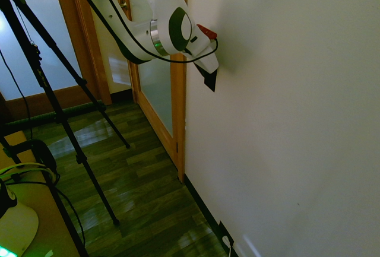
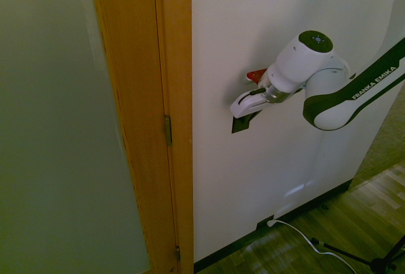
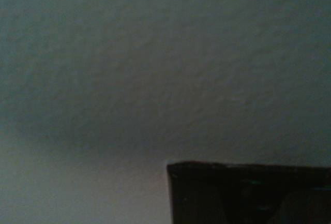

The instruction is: Turn off the light

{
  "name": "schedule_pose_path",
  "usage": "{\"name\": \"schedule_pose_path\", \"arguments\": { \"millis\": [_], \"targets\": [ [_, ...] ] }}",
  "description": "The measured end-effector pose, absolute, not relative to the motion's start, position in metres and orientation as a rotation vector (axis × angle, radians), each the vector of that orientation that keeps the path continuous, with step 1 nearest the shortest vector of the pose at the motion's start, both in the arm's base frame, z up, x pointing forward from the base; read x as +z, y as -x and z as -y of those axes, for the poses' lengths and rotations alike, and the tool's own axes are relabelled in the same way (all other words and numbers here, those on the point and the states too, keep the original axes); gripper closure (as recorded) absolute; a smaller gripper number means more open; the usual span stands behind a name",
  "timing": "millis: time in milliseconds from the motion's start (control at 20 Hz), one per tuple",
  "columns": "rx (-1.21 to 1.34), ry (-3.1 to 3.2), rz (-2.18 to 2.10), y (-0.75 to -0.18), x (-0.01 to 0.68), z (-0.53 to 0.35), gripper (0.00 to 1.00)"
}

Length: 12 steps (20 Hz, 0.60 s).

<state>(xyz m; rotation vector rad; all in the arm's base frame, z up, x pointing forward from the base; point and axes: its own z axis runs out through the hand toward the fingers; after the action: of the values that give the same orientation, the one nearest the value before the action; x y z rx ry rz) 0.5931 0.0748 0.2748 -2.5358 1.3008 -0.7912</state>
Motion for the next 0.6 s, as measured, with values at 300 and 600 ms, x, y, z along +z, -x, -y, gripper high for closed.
{"name": "schedule_pose_path", "arguments": {
  "millis": [300, 600],
  "targets": [
    [-0.836, 2.542, -1.247, -0.579, 0.267, -0.086, 0.0],
    [-0.897, 2.475, -1.229, -0.542, 0.272, -0.113, 0.0]
  ]
}}
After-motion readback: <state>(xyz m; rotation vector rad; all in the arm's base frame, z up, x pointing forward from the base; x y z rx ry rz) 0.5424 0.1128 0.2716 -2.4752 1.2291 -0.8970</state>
